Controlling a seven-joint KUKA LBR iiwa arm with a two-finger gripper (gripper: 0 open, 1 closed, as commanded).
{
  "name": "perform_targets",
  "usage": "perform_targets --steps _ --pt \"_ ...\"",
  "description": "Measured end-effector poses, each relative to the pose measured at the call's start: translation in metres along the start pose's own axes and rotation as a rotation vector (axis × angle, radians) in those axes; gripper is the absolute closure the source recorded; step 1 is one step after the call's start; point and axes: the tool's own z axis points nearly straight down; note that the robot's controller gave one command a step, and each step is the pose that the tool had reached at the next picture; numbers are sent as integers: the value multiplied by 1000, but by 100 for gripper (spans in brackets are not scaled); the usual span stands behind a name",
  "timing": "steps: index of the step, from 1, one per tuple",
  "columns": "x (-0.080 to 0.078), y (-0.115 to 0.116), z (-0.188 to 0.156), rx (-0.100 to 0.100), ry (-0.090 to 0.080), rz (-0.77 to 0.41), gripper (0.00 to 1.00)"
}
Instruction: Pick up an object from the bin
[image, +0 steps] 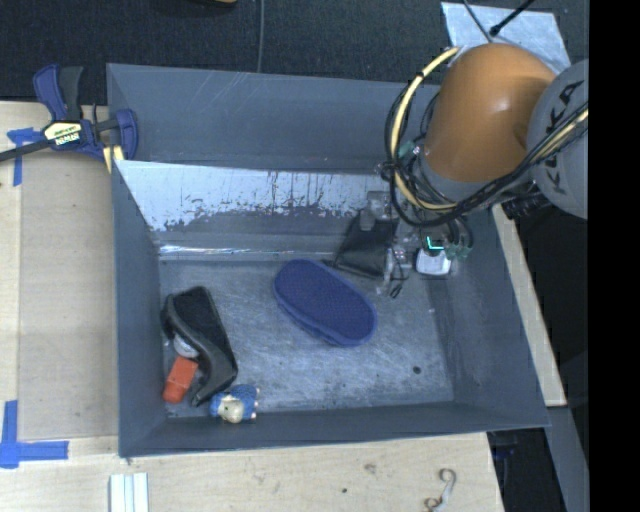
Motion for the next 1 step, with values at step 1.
perform_targets --steps 1 --pt "25 -13 138 0 2 45 0"
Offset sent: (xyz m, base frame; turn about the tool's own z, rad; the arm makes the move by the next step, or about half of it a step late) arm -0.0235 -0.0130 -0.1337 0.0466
